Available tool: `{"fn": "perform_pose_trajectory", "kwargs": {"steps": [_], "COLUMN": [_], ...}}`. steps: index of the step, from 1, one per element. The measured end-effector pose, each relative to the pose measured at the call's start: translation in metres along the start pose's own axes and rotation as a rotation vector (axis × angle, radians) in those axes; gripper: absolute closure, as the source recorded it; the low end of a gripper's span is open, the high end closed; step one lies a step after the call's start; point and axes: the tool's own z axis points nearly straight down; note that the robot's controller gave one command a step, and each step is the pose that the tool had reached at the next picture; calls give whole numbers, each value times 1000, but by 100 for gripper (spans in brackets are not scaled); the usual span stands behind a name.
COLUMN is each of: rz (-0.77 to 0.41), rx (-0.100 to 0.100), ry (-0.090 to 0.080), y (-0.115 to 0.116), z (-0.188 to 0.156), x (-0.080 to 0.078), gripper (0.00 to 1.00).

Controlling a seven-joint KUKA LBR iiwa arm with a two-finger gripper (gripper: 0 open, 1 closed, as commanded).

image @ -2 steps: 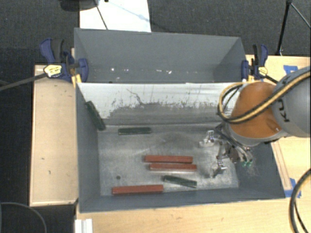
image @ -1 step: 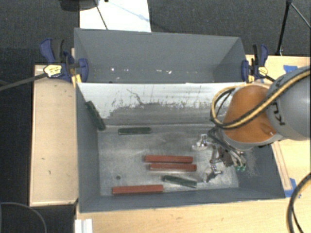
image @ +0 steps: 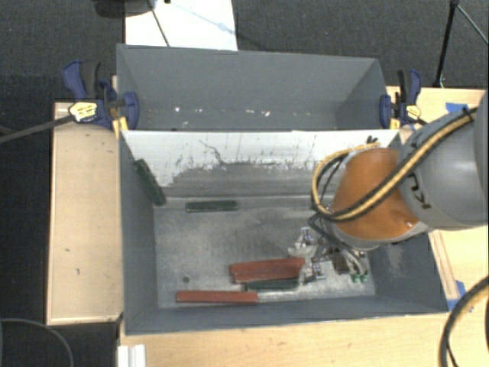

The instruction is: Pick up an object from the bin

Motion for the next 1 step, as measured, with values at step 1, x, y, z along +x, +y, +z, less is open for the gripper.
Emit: {"fn": "perform_pose_trajectory", "kwargs": {"steps": [1], "rz": [-2], "rx": [0], "ry": [0], "y": [0], "z": [0], "x": [0], "gripper": [100]}}
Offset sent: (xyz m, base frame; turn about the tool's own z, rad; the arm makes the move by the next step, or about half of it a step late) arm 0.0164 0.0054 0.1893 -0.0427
